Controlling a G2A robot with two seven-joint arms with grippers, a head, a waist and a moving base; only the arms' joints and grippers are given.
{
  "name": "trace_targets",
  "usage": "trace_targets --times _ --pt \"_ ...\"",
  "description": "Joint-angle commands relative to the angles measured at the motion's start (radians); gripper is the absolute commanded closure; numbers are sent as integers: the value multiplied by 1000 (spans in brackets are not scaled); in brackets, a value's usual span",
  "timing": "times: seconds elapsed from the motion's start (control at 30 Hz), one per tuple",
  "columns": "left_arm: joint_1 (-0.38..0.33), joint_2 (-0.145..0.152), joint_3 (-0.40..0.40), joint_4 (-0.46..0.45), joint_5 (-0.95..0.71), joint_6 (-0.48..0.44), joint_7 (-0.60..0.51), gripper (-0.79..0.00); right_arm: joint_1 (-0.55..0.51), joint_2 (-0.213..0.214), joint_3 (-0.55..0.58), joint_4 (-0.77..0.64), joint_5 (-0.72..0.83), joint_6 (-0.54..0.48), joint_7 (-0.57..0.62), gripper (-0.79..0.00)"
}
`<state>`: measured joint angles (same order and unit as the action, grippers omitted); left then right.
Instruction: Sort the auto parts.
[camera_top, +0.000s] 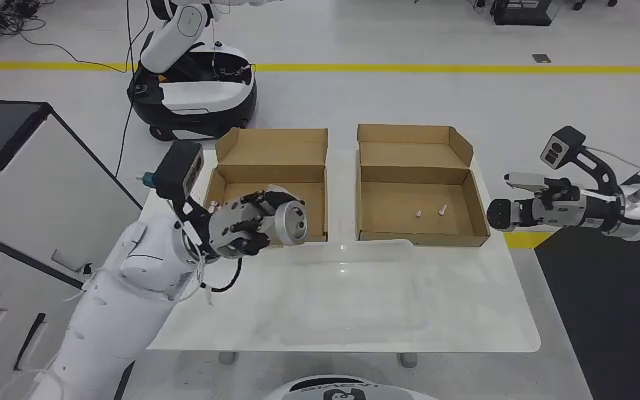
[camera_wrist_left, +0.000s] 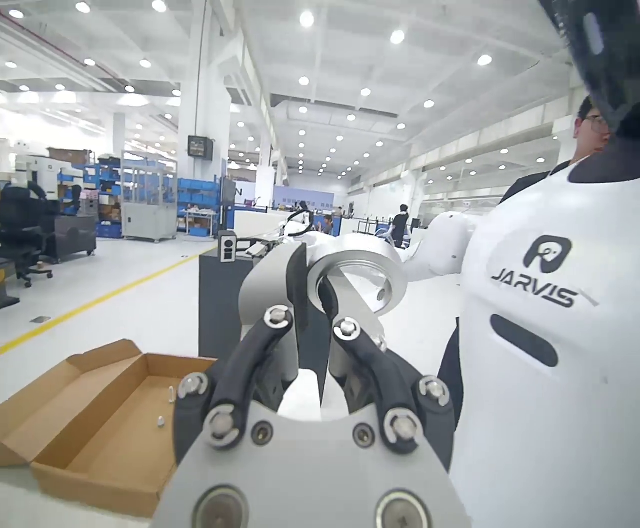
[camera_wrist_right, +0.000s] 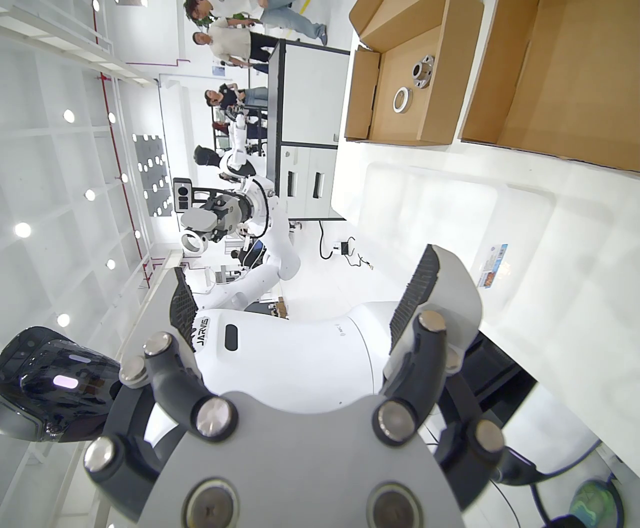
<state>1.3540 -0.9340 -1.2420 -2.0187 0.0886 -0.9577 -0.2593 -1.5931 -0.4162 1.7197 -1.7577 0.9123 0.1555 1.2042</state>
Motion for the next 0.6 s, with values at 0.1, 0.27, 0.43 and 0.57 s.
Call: trace_targets --times 0.1,0.27,0.43,0.57 --pt "-9 -3 -6 -13 -64 -47 18 0 0 0 0 0 0 0 0 -785" --pt "-29 -7 1 -36 -122 -55 22 0 0 0 0 0 0 0 0 -785" --pt "-41 -10 -6 -74 -200 -55 27 0 0 0 0 0 0 0 0 -785" --pt "-43 -13 -22 -105 -256 -55 21 0 0 0 0 0 0 0 0 -785"
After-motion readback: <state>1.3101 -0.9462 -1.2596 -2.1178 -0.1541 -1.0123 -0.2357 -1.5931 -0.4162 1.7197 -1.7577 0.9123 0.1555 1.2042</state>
